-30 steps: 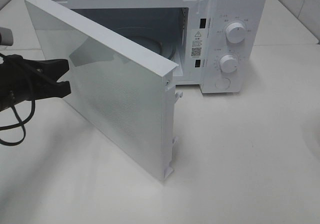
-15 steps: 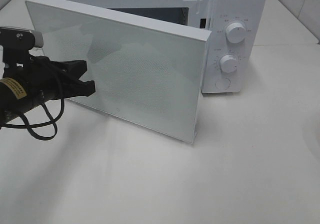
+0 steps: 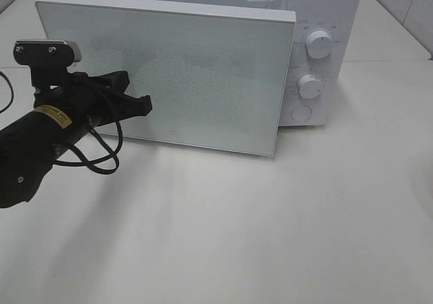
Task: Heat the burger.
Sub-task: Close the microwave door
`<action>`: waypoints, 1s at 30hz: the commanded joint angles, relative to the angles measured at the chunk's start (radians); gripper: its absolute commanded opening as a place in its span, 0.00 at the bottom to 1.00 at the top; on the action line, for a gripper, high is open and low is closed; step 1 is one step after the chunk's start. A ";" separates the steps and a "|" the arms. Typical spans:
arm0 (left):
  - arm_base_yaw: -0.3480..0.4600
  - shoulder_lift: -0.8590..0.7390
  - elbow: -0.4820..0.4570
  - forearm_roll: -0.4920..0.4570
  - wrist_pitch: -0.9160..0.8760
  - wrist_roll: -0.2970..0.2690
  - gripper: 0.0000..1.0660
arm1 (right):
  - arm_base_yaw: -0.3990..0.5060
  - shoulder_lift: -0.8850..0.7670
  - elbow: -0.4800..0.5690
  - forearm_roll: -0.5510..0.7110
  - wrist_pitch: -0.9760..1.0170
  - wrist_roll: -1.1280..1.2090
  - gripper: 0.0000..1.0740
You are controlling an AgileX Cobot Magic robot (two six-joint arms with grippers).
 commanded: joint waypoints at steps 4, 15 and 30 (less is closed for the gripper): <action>-0.026 0.033 -0.084 -0.075 -0.003 0.053 0.00 | -0.005 -0.020 0.001 -0.002 -0.007 0.001 0.92; -0.047 0.088 -0.211 -0.128 0.057 0.162 0.00 | -0.005 -0.018 0.001 -0.002 -0.007 0.002 0.92; -0.059 0.128 -0.313 -0.203 0.069 0.240 0.00 | -0.005 -0.018 0.001 -0.002 -0.007 0.002 0.92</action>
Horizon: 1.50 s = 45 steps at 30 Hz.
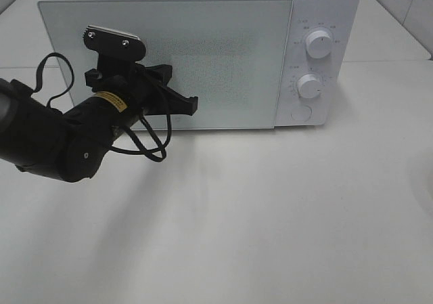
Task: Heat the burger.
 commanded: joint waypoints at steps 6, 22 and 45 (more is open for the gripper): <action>0.019 0.016 -0.129 -0.125 0.000 0.000 0.00 | -0.005 -0.018 0.001 -0.002 -0.007 0.002 0.92; -0.134 0.001 -0.158 -0.200 0.047 0.122 0.00 | -0.005 -0.018 0.001 -0.002 -0.007 0.002 0.92; -0.236 -0.286 -0.151 -0.326 0.806 0.295 0.00 | -0.005 -0.018 0.001 -0.002 -0.007 0.002 0.92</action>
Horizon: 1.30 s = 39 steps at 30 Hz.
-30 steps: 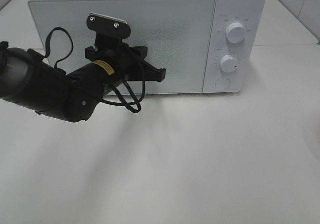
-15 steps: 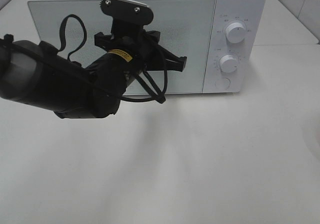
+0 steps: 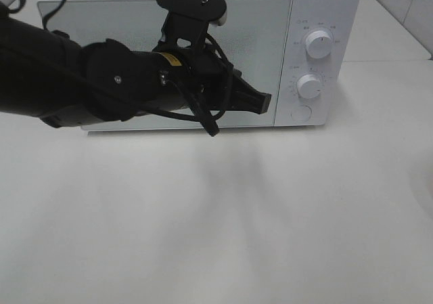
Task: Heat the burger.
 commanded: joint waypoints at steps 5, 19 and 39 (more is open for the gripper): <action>-0.004 -0.095 -0.002 0.002 0.301 -0.076 0.00 | -0.005 -0.018 0.001 -0.002 -0.007 0.002 0.92; -0.004 -0.189 -0.003 0.106 0.615 -0.249 0.96 | -0.005 -0.018 0.001 -0.002 -0.007 0.002 0.92; 0.169 -0.390 -0.026 0.271 1.149 -0.403 0.96 | -0.005 -0.018 0.001 -0.002 -0.007 0.002 0.92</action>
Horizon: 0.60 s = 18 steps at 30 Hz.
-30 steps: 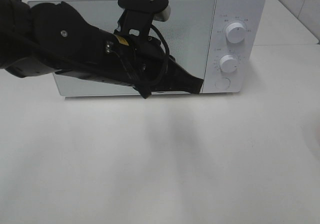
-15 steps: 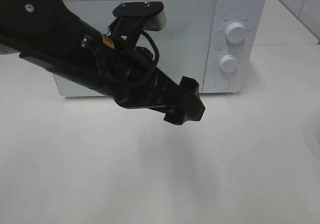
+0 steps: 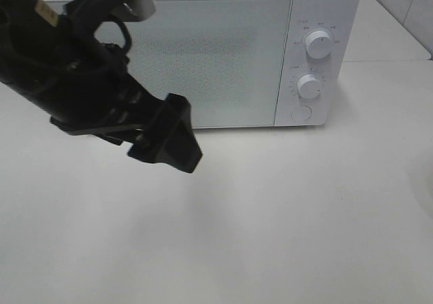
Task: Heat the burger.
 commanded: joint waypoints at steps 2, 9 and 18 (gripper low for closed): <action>0.073 -0.038 -0.005 0.003 0.143 -0.028 0.96 | -0.005 -0.018 0.001 -0.002 -0.007 0.002 0.92; 0.192 -0.053 -0.005 0.070 0.275 -0.084 0.96 | -0.005 -0.018 0.001 -0.002 -0.007 0.002 0.92; 0.315 -0.053 -0.001 0.162 0.393 -0.091 0.96 | -0.005 -0.018 0.001 -0.002 -0.007 0.002 0.92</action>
